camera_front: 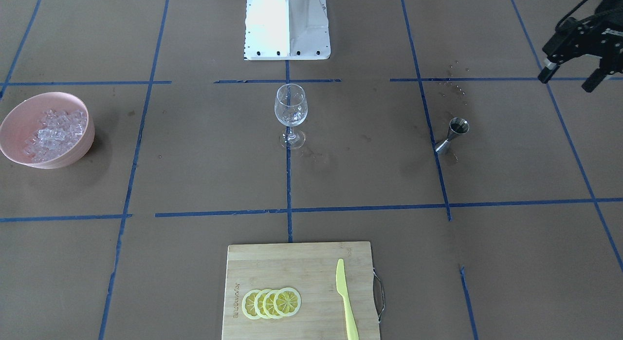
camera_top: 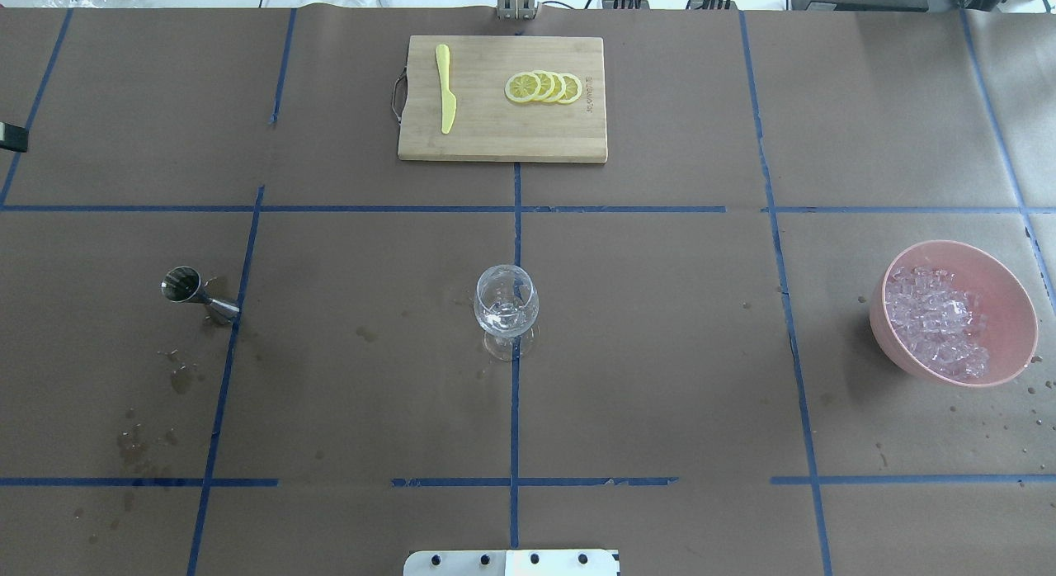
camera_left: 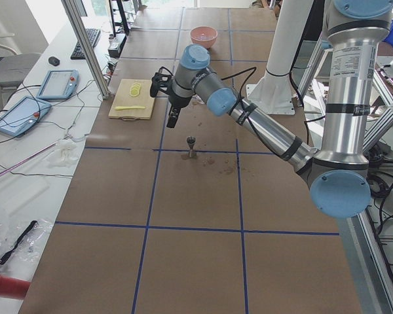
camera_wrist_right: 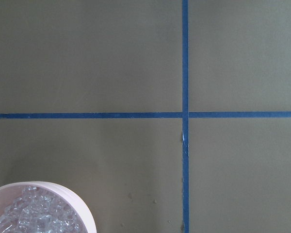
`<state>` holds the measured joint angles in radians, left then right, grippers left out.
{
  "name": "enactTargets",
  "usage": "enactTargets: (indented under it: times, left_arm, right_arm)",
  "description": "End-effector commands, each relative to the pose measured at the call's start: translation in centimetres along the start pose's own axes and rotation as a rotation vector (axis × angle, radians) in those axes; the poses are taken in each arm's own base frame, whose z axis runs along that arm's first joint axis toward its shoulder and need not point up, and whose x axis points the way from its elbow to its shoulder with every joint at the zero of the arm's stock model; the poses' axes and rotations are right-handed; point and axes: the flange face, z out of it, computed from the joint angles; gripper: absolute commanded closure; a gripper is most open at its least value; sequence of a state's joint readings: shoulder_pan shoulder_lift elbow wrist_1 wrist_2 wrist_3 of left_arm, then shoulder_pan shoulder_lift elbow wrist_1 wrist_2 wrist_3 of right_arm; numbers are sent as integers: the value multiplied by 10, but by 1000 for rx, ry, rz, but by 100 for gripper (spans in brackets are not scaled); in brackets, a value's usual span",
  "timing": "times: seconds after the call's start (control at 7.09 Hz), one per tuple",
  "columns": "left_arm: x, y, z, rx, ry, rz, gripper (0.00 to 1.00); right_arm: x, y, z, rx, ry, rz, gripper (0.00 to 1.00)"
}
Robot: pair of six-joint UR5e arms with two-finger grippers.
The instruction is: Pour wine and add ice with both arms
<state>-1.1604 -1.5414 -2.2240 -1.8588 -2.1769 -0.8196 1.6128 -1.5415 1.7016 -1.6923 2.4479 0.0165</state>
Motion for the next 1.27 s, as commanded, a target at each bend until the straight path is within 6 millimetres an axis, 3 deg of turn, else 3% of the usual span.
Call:
enactTargets:
  times: [0.0,0.14,0.28,0.42,0.85,1.13]
  left_arm:
    - [24,82,30,84,59,-85,0]
    - [16,119,46,130,39,-103,0]
    - [26,142,62,144,27,-146,0]
    - [39,171,83,179,-10,-155,0]
    - [67,238,128,282,-152,-129,1]
    - [84,263,143,336,-198,-116,1]
  right_arm:
    - [-15,-11,-8,17,-4,25,0]
    - [-21,-13,-7,12,-19,32,0]
    - [-30,-14,-7,13,-23,66,0]
    - [-53,-15,-10,19,-17,64,0]
    - [-92,-15,-30,59,-25,64,0]
    - [-138,-9,-13,34,-6,79,0]
